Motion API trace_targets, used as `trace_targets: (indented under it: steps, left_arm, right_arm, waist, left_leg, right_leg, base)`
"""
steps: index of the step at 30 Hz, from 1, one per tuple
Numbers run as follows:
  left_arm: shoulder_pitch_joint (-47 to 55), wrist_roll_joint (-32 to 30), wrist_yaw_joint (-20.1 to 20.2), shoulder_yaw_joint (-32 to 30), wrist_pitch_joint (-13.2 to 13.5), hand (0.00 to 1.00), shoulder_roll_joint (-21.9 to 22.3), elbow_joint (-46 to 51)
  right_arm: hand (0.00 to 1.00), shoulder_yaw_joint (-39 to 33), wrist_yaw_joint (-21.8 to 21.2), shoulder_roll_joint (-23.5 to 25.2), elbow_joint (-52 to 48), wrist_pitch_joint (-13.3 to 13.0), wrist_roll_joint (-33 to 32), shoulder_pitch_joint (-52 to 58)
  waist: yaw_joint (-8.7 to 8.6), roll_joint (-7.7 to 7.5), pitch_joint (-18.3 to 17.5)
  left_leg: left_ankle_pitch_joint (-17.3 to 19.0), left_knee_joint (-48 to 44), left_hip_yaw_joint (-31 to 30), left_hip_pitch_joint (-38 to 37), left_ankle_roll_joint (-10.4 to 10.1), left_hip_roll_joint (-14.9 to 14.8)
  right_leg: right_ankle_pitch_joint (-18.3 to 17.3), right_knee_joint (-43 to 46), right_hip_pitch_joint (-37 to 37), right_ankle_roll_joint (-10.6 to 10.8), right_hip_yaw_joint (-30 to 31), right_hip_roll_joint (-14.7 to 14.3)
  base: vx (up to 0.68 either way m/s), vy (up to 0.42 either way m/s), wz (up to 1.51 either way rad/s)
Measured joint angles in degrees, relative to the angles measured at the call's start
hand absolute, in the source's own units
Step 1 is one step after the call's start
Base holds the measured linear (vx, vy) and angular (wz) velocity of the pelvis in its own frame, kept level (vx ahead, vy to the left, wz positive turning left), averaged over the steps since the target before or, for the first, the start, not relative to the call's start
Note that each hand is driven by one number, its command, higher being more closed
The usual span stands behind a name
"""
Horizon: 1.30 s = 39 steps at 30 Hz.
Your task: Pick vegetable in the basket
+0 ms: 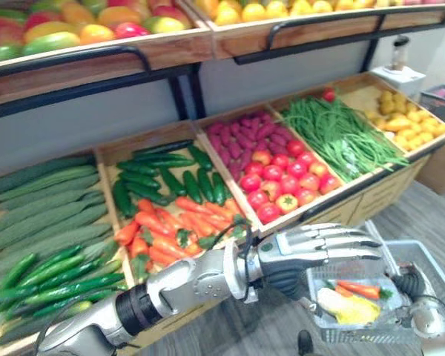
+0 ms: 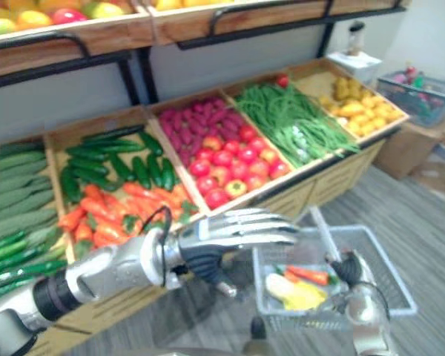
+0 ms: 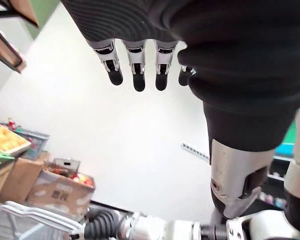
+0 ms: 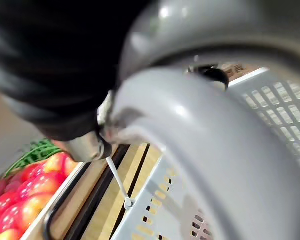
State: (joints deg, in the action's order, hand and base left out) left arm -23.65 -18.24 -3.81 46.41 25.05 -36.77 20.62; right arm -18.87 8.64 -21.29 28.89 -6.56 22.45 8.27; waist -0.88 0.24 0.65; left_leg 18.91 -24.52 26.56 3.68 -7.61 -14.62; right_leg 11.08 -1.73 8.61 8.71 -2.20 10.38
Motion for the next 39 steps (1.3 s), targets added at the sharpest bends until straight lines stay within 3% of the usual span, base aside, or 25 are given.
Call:
trace_targets:
  steps: [1, 2, 4, 6, 7, 9, 10, 12, 15, 19, 22, 26, 30, 33, 37, 39]
  left_arm:
    - [1.76, 0.27, -0.41, -1.90, -0.11, 0.00, -0.09, 0.62]
    - [5.60, 1.36, -0.70, -6.42, -0.22, 0.00, 0.11, 1.63]
    - [11.13, 2.33, -2.20, -13.71, -0.70, 0.00, 0.58, 2.50]
    - [20.48, 2.61, -4.41, -25.61, -1.94, 0.00, 3.05, 2.89]
    - [22.79, 3.38, -4.76, -28.63, -2.18, 0.00, 4.32, 2.71]
    - [29.74, 4.51, -7.21, -39.56, -3.75, 0.00, 11.89, -0.39]
    - [31.21, 4.45, -7.74, -42.12, -4.34, 0.00, 13.93, -1.70]
    - [34.65, 3.66, -10.32, -50.87, -6.94, 0.00, 20.23, -10.63]
    - [36.31, 1.58, -13.18, -59.94, -11.26, 0.00, 25.49, -21.31]
    - [37.53, -0.77, -16.91, -67.13, -14.03, 0.00, 27.95, -31.78]
    - [38.88, -2.97, -20.35, -71.38, -15.48, 0.00, 28.62, -40.13]
    - [39.35, -5.08, -22.74, -77.75, -18.28, 0.00, 30.42, -55.06]
    - [39.66, -5.24, -22.75, -82.82, -20.90, 0.00, 32.12, -72.45]
    - [39.72, -4.35, -21.22, -85.52, -23.61, 0.00, 33.10, -80.13]
    - [39.67, -4.37, -19.57, -84.97, -24.57, 0.00, 33.26, -81.76]
    - [38.87, -4.33, -18.60, -83.32, -24.30, 0.00, 33.40, -81.75]
  right_arm:
    - [1.00, -1.53, 0.69, 0.70, 0.98, 0.12, -0.14, 0.28]
    - [1.00, -4.37, 1.31, 1.92, 3.18, 0.21, -0.23, 0.88]
    - [1.00, -8.00, 2.62, 3.55, 7.21, 0.81, -0.72, 1.82]
    - [1.00, -11.73, 3.60, 5.50, 14.74, 1.34, -2.73, 2.11]
    - [1.00, -12.58, 3.71, 5.89, 16.75, 1.38, -2.78, 2.06]
    - [1.00, -15.22, 4.51, 7.00, 24.55, 2.15, -3.73, 1.92]
    - [1.00, -15.79, 4.72, 7.32, 26.16, 2.45, -4.60, 1.78]
    - [1.00, -18.61, 5.17, 8.57, 30.94, 2.88, -5.61, 1.34]
    - [1.00, -20.55, 5.41, 9.48, 32.83, 2.95, -7.08, 1.12]
    - [1.00, -21.78, 7.22, 11.21, 32.74, 2.92, -7.61, 1.85]
    - [1.00, -21.38, 7.46, 13.52, 31.95, 2.75, -7.61, 2.14]
    - [1.00, -20.52, 7.56, 16.34, 29.90, 2.48, -7.61, 2.74]
    - [1.00, -20.55, 8.05, 16.75, 30.56, 2.47, -7.61, 3.02]
    - [1.00, -20.66, 9.12, 16.60, 32.35, 1.95, -7.57, 2.42]
    - [1.00, -20.62, 9.42, 16.48, 35.06, 1.89, -7.45, 0.82]
    - [1.00, -20.64, 9.63, 16.53, 36.06, 1.72, -7.46, -0.08]
  waist:
    - [0.09, 0.36, -0.39]
    - [0.40, -0.54, -0.19]
    - [1.16, -0.59, -0.76]
    - [1.54, -1.67, -1.17]
    - [1.80, -1.85, -1.48]
    - [2.96, -2.24, -1.62]
    - [3.20, -2.27, -1.69]
    - [3.33, -2.23, -1.82]
    - [3.08, -2.29, -1.96]
    - [2.74, -2.67, -2.50]
    - [2.71, -4.00, -3.42]
    - [2.67, -4.14, -3.89]
    - [2.57, -3.77, -4.59]
    - [2.48, -3.77, -4.98]
    - [2.41, -3.75, -4.84]
    - [2.31, -3.80, -3.97]
  left_leg:
    - [-0.39, 0.35, -0.93, 0.33, 0.05, 0.36]
    - [-1.28, 1.41, -3.17, 0.81, 0.23, 1.33]
    - [-2.67, 3.21, -5.96, 1.26, 0.46, 2.53]
    - [-4.67, 6.26, -9.96, 1.71, 0.55, 4.27]
    - [-5.16, 6.85, -10.73, 2.06, 0.60, 4.67]
    - [-7.51, 10.09, -13.52, 2.40, 0.56, 6.10]
    - [-8.01, 10.90, -14.12, 2.38, 0.66, 6.37]
    - [-9.95, 13.49, -16.32, 2.34, 0.90, 7.24]
    - [-11.71, 15.58, -18.25, 2.18, 1.00, 7.60]
    - [-12.43, 16.73, -20.00, 1.15, 0.97, 7.78]
    - [-12.50, 17.66, -20.56, 0.28, 0.97, 7.85]
    - [-12.49, 19.21, -20.33, -0.36, 0.91, 7.94]
    - [-13.14, 21.37, -20.58, -1.12, 0.57, 7.90]
    - [-14.27, 23.67, -20.57, -1.92, 0.32, 7.80]
    - [-15.06, 24.38, -20.50, -2.90, 0.25, 7.62]
    - [-13.66, 22.58, -19.89, -3.26, 0.28, 7.50]
  right_leg:
    - [-0.10, 0.00, -0.27, -0.13, -1.04, 0.36]
    - [-0.59, 0.02, -1.00, -0.10, -3.15, 1.19]
    - [-1.43, -0.07, -2.07, -0.72, -5.91, 1.86]
    - [-2.58, -0.28, -3.32, -0.73, -9.53, 2.95]
    - [-2.85, -0.39, -3.34, -0.74, -10.23, 3.17]
    - [-2.85, -1.71, -4.23, -0.74, -12.52, 3.68]
    - [-2.86, -1.90, -4.33, -0.75, -13.14, 3.75]
    - [-2.85, -2.69, -5.15, -0.76, -15.26, 3.71]
    - [-2.86, -2.73, -5.29, -0.78, -17.25, 3.63]
    - [-3.19, -3.00, -7.07, -1.28, -18.96, 3.54]
    - [-3.69, -3.19, -8.15, -2.01, -19.63, 3.54]
    - [-4.54, -3.22, -8.54, -1.80, -19.70, 3.71]
    - [-4.91, -3.88, -8.47, -1.28, -19.63, 3.30]
    - [-4.89, -4.22, -8.08, -1.31, -19.51, 2.92]
    - [-4.91, -4.05, -8.20, -1.21, -19.29, 2.62]
    - [-5.56, -2.80, -8.43, -1.11, -18.64, 2.79]
  base:
    - [0.01, -0.009, 0.86]
    - [0.03, -0.026, 0.89]
    - [0.04, -0.043, 0.87]
    - [0.04, -0.047, 0.81]
    - [0.05, -0.045, 0.69]
    - [0.06, -0.048, 0.61]
    - [0.06, -0.039, 0.57]
    - [0.07, -0.043, 0.43]
    - [0.07, -0.036, 0.32]
    - [0.05, -0.013, 0.26]
    - [-0.01, -0.005, 0.10]
    - [-0.01, -0.004, 0.00]
    - [0.01, -0.006, 0.00]
    - [0.06, -0.025, -0.01]
    - [0.08, -0.015, -0.03]
    - [0.05, 0.007, -0.12]
